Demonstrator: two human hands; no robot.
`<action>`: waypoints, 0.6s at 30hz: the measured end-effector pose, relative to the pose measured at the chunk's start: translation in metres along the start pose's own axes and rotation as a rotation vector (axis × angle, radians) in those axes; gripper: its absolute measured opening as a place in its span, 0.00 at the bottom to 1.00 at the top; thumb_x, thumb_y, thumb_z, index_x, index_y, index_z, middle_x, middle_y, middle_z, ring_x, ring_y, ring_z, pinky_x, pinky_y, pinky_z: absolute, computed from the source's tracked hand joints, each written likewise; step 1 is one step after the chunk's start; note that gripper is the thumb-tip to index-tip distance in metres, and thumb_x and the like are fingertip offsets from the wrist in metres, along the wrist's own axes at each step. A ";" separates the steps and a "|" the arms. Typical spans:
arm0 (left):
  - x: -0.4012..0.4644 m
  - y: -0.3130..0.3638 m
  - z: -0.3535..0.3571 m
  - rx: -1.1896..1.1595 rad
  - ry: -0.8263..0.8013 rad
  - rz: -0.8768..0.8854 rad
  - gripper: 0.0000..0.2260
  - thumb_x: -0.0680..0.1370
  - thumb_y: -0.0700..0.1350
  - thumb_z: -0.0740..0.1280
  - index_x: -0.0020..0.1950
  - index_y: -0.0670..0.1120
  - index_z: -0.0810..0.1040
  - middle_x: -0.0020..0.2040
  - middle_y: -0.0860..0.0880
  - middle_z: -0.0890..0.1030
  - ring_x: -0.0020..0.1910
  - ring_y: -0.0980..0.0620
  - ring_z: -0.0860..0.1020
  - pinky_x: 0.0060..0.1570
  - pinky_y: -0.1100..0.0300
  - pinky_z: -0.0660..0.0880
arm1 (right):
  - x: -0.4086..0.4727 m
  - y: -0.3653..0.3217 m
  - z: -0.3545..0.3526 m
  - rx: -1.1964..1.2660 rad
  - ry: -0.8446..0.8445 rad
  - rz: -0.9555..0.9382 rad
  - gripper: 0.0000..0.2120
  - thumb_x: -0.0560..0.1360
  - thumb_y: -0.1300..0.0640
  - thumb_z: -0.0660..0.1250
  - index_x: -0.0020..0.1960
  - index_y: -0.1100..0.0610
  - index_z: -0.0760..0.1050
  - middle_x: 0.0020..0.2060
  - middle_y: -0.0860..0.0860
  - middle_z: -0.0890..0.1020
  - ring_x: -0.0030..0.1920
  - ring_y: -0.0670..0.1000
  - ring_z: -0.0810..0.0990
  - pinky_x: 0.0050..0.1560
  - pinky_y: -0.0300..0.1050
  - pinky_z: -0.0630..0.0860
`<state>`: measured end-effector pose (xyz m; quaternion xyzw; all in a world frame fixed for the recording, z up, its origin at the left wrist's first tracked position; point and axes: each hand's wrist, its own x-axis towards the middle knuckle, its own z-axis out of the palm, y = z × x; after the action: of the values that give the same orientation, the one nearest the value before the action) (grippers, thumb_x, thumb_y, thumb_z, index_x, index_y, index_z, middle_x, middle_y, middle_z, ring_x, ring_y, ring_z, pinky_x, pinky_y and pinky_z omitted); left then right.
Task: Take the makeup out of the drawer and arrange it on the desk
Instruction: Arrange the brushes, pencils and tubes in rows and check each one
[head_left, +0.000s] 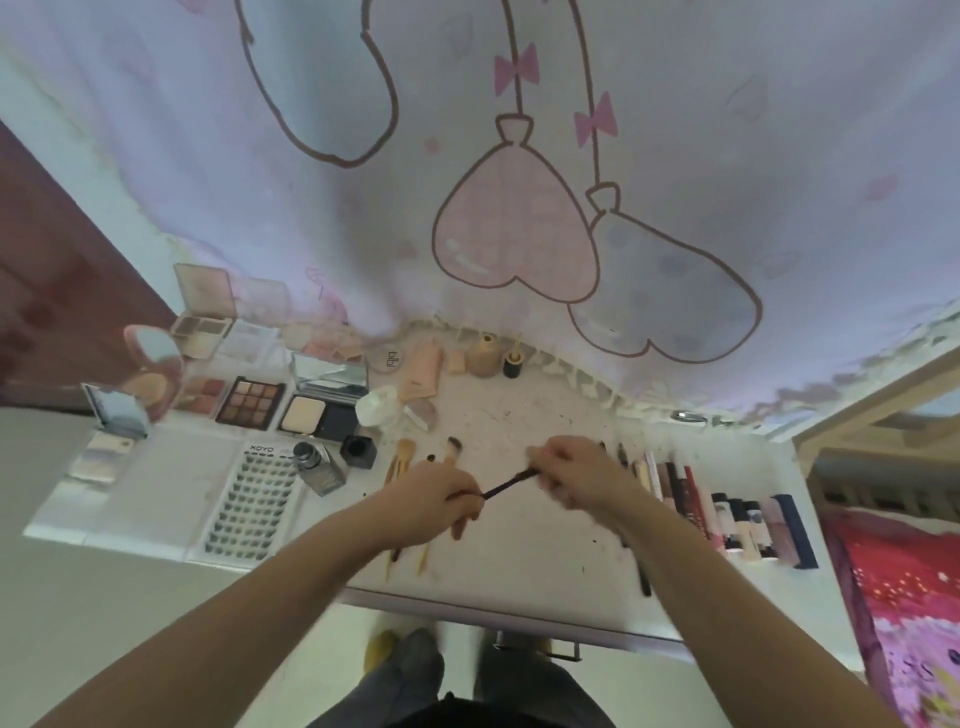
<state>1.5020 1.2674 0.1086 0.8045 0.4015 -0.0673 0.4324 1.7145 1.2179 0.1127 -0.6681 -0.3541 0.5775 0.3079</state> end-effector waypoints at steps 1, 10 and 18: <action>-0.010 -0.013 -0.008 -0.042 -0.066 -0.050 0.10 0.80 0.47 0.61 0.40 0.51 0.77 0.31 0.56 0.79 0.30 0.62 0.74 0.34 0.72 0.70 | -0.001 0.000 -0.013 0.060 0.087 -0.003 0.12 0.79 0.57 0.62 0.38 0.59 0.70 0.28 0.53 0.71 0.19 0.42 0.64 0.19 0.32 0.60; 0.016 -0.024 0.034 -0.271 0.192 -0.313 0.10 0.79 0.47 0.63 0.43 0.43 0.80 0.38 0.49 0.80 0.38 0.52 0.77 0.39 0.62 0.74 | 0.030 0.009 0.023 -0.258 0.029 0.050 0.09 0.79 0.63 0.59 0.54 0.57 0.76 0.41 0.49 0.82 0.41 0.45 0.80 0.39 0.38 0.76; 0.056 -0.024 0.060 0.260 0.405 -0.381 0.14 0.79 0.55 0.60 0.49 0.46 0.78 0.46 0.46 0.79 0.49 0.49 0.76 0.39 0.59 0.70 | 0.055 0.056 0.059 -0.912 0.199 0.039 0.12 0.80 0.48 0.55 0.44 0.55 0.69 0.44 0.53 0.81 0.43 0.53 0.77 0.38 0.44 0.69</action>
<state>1.5366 1.2629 0.0304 0.7603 0.6113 -0.0362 0.2165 1.6668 1.2319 0.0278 -0.7938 -0.5280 0.3018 0.0043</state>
